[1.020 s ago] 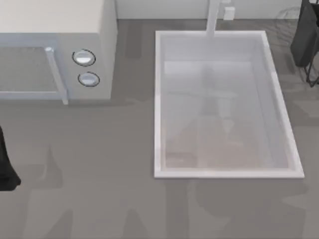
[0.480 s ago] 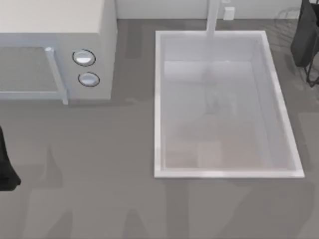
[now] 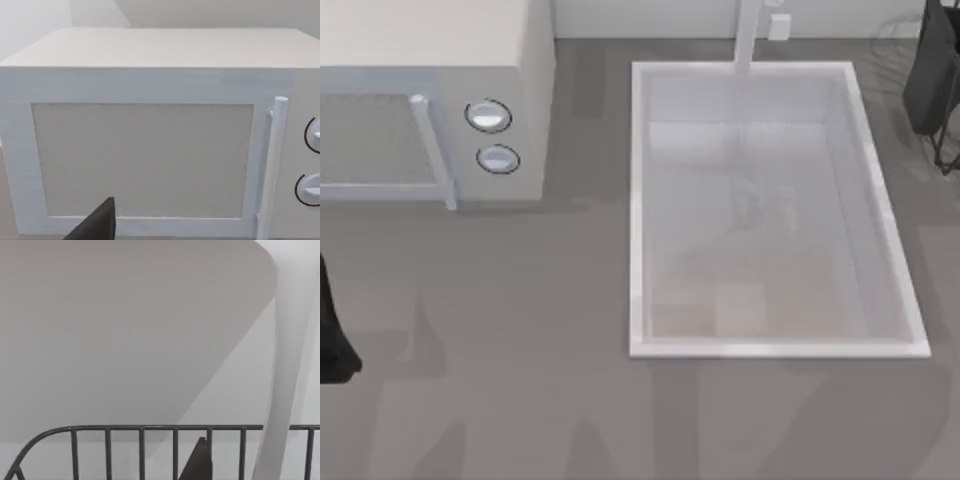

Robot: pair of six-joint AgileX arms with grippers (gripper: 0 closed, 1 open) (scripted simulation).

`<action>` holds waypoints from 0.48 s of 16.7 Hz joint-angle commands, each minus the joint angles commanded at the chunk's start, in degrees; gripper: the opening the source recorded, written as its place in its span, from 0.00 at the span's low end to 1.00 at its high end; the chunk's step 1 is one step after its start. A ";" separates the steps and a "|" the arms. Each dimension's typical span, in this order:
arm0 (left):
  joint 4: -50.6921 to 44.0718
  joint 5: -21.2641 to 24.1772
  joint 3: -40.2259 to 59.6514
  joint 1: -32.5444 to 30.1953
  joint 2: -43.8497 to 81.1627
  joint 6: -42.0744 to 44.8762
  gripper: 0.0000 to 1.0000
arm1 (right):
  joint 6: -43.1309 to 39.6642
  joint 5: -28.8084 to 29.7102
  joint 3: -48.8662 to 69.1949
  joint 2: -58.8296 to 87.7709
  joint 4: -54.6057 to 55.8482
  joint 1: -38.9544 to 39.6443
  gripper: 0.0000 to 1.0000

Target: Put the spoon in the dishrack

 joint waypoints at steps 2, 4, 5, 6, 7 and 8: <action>0.00 0.00 0.00 0.00 0.00 0.00 1.00 | 0.00 0.00 0.00 0.00 0.00 0.00 0.68; 0.00 0.00 0.00 0.00 0.00 0.00 1.00 | 0.00 0.00 0.00 0.00 0.00 0.00 0.83; 0.00 0.00 0.00 0.00 0.00 0.00 1.00 | 0.00 0.00 0.00 0.00 0.00 0.00 0.90; 0.00 0.00 0.00 0.00 0.00 0.00 1.00 | 0.00 0.00 0.00 0.00 0.00 0.00 0.98; 0.00 0.00 0.00 0.00 0.00 0.00 1.00 | 0.00 0.00 0.00 0.00 0.00 0.00 1.00; 0.00 0.00 0.00 0.00 0.00 0.00 1.00 | 0.00 0.00 0.00 0.00 0.00 0.00 1.00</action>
